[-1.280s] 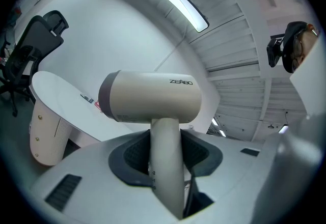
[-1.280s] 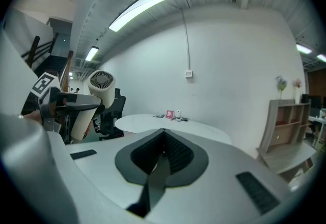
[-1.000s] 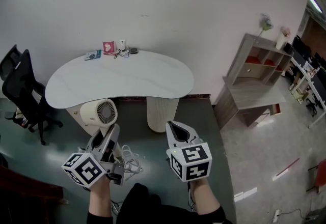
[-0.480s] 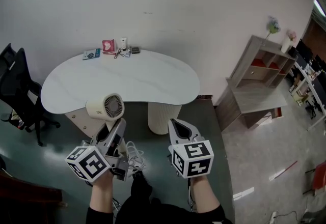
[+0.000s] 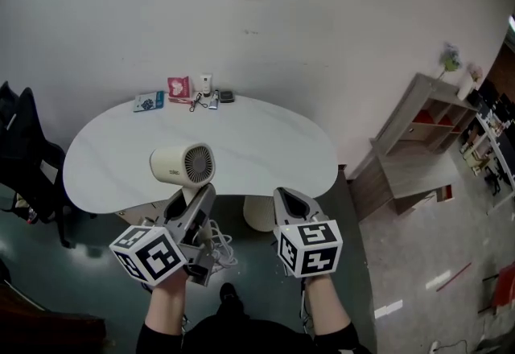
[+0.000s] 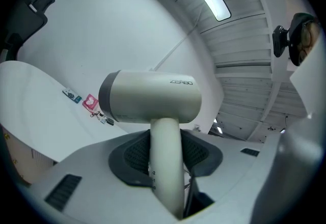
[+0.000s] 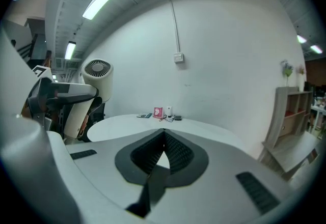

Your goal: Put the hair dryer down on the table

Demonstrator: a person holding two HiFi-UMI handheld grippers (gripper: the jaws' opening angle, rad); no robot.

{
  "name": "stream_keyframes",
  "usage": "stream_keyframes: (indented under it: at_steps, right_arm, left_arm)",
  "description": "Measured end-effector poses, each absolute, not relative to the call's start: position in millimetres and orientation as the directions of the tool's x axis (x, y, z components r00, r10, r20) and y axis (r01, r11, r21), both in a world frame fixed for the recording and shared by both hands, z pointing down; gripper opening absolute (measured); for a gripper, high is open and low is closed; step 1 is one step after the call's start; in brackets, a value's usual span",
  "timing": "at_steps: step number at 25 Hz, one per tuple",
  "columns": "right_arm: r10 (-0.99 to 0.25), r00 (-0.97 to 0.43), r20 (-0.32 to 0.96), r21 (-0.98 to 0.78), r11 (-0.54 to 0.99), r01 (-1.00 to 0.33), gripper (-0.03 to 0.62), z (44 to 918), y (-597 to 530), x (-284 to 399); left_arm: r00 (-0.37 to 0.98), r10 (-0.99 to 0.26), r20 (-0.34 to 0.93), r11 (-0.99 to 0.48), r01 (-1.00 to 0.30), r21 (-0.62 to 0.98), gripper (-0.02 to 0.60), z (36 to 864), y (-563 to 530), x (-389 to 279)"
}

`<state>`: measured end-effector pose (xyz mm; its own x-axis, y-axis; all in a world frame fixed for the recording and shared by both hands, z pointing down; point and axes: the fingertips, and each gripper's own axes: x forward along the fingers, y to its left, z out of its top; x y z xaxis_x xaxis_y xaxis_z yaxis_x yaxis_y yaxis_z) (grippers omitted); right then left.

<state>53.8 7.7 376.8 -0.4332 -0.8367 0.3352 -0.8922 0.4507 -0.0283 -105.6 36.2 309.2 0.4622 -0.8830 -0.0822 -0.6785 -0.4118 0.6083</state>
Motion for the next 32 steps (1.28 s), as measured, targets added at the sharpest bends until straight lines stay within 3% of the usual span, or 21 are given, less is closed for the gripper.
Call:
stream_keyframes:
  at_steps: [12, 32]
  right_arm:
    - [-0.847, -0.383, 0.368, -0.013, 0.407, -0.913, 0.002, 381, -77, 19]
    - [-0.859, -0.356, 0.369, -0.042, 0.367, -0.929, 0.002, 386, -245, 47]
  left_arm:
    - [0.533, -0.840, -0.098, -0.477, -0.642, 0.600, 0.160, 289, -72, -129]
    - [0.539, -0.837, -0.091, -0.488, -0.660, 0.571, 0.160, 285, -264, -114]
